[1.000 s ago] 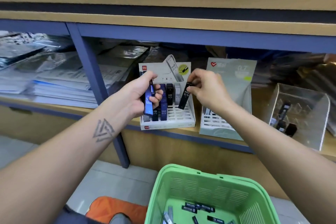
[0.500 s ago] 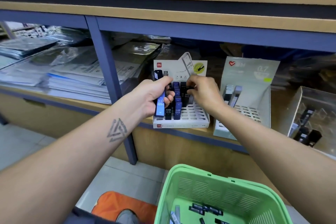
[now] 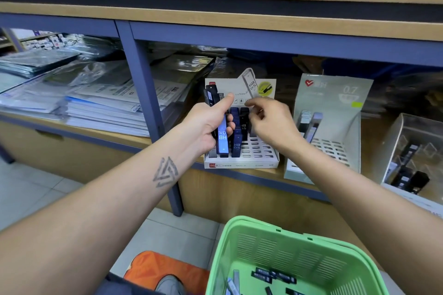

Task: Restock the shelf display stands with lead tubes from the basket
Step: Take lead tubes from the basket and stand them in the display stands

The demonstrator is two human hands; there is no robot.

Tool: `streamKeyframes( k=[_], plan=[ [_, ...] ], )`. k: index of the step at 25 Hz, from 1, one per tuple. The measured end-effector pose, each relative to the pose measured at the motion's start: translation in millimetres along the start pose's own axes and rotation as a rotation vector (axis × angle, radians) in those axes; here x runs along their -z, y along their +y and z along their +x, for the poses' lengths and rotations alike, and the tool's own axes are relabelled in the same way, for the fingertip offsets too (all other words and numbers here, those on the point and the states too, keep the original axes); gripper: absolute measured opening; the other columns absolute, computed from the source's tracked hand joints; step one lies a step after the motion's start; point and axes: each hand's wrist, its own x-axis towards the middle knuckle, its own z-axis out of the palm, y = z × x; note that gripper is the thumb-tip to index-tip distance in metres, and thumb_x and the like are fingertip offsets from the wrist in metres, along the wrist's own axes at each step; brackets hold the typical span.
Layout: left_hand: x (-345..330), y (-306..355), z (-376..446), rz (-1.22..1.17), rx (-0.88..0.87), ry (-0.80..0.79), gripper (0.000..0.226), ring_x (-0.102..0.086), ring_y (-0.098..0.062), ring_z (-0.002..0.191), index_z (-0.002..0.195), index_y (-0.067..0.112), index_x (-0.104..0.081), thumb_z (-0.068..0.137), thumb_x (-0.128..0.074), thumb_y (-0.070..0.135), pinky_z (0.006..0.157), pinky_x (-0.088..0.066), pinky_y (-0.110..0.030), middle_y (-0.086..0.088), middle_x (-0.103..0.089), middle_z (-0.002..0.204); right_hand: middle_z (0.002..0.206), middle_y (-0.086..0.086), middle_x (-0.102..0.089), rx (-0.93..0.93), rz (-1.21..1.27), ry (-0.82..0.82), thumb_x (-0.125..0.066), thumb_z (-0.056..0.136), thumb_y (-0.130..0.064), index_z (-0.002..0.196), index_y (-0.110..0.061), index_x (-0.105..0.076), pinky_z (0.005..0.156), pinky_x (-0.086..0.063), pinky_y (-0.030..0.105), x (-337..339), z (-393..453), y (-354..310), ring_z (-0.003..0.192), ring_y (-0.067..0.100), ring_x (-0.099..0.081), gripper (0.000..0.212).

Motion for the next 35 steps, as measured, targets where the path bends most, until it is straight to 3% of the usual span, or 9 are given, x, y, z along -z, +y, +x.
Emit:
streamKeyframes(
  k=[2, 4, 7, 11, 15, 18, 21, 25, 35],
  plan=[
    [-1.7, -2.0, 1.6, -0.032, -0.048, 0.032, 0.024, -0.052, -0.016, 0.047, 0.087, 0.006, -0.065, 0.094, -0.071, 0.029, 0.043, -0.048, -0.023, -0.007, -0.054, 0.061, 0.089, 0.014, -0.075, -0.225, 0.573, -0.147, -0.061, 0.099, -0.022, 0.108, -0.009, -0.064, 0.071, -0.058, 0.037, 14.6, -20.5, -19.8, 0.08, 0.029, -0.074, 0.016],
    [-3.7, -4.0, 2.3, -0.068, -0.076, 0.059, 0.025, -0.059, -0.019, 0.054, 0.084, 0.005, -0.066, 0.094, -0.071, 0.028, 0.054, -0.057, -0.03, -0.01, -0.06, 0.064, 0.088, 0.022, -0.075, -0.339, 0.853, -0.391, -0.071, 0.094, -0.022, 0.109, -0.002, -0.058, 0.067, -0.061, 0.036, 22.3, -38.8, -32.3, 0.079, 0.035, -0.075, 0.028],
    [-9.1, -5.3, -2.6, -0.114, -0.095, 0.093, 0.028, -0.054, -0.019, 0.048, 0.081, 0.006, -0.063, 0.095, -0.069, 0.029, 0.051, -0.053, -0.027, -0.006, -0.052, 0.056, 0.085, 0.021, -0.075, -0.349, 0.914, -0.417, -0.078, 0.081, 0.004, 0.109, -0.002, -0.055, 0.069, -0.062, 0.036, 21.8, -49.0, -35.1, 0.077, 0.033, -0.074, 0.037],
    [-13.7, -5.1, -10.1, -0.022, -0.136, 0.191, 0.035, -0.053, -0.015, 0.046, 0.079, 0.009, -0.059, 0.095, -0.067, 0.039, 0.046, -0.049, -0.024, -0.002, -0.056, 0.054, 0.081, 0.019, -0.073, -0.351, 0.947, -0.387, -0.073, 0.082, 0.012, 0.104, 0.003, -0.063, 0.066, -0.061, 0.032, 21.4, -49.1, -28.9, 0.072, 0.03, -0.073, 0.026],
    [-5.3, -1.2, -4.1, 0.069, -0.09, 0.229, 0.04, -0.037, -0.011, 0.04, 0.081, 0.013, -0.05, 0.096, -0.06, 0.049, 0.036, -0.024, -0.017, -0.002, -0.045, 0.059, 0.082, 0.011, -0.07, -0.351, 0.875, -0.053, -0.059, 0.09, 0.006, 0.09, -0.005, -0.076, 0.063, -0.052, 0.026, 42.3, -30.7, -9.5, 0.068, 0.016, -0.06, 0.021],
    [-2.4, 1.4, -1.5, 0.087, -0.052, 0.116, 0.039, -0.031, -0.009, 0.04, 0.076, 0.016, -0.044, 0.099, -0.058, 0.043, 0.034, -0.017, -0.016, 0.0, -0.04, 0.057, 0.09, 0.009, -0.071, -0.279, 0.686, 0.067, -0.065, 0.091, 0.003, 0.1, -0.01, -0.073, 0.066, -0.056, 0.023, 59.2, -14.6, 10.4, 0.075, 0.016, -0.066, 0.018],
    [-4.8, 1.2, -2.6, 0.109, -0.02, 0.035, 0.035, -0.033, -0.009, 0.041, 0.077, 0.014, -0.048, 0.099, -0.061, 0.039, 0.032, -0.019, -0.016, 0.001, -0.043, 0.052, 0.088, 0.005, -0.07, -0.152, 0.322, 0.118, -0.079, 0.083, -0.002, 0.1, -0.016, -0.068, 0.075, -0.056, 0.029, 58.6, 3.2, 26.6, 0.078, 0.018, -0.065, 0.024],
    [-7.1, 3.3, -2.1, 0.111, 0.031, -0.014, 0.031, -0.038, -0.011, 0.041, 0.081, 0.013, -0.05, 0.097, -0.064, 0.035, 0.033, -0.022, -0.016, 0.0, -0.046, 0.052, 0.094, 0.002, -0.071, -0.027, -0.085, 0.16, -0.078, 0.085, -0.011, 0.098, -0.02, -0.074, 0.081, -0.057, 0.039, 39.2, 25.3, 38.7, 0.089, 0.022, -0.067, 0.017],
    [-10.1, 6.6, 4.3, 0.061, 0.097, -0.047, 0.028, -0.045, -0.014, 0.042, 0.081, 0.007, -0.054, 0.104, -0.052, 0.023, 0.032, -0.027, -0.016, -0.007, -0.052, 0.061, 0.089, 0.014, -0.067, 0.065, -0.452, 0.068, -0.059, 0.083, 0.008, 0.094, -0.008, -0.065, 0.073, -0.055, 0.037, 13.7, 54.3, 39.0, 0.083, 0.035, -0.064, 0.02]
  ],
)
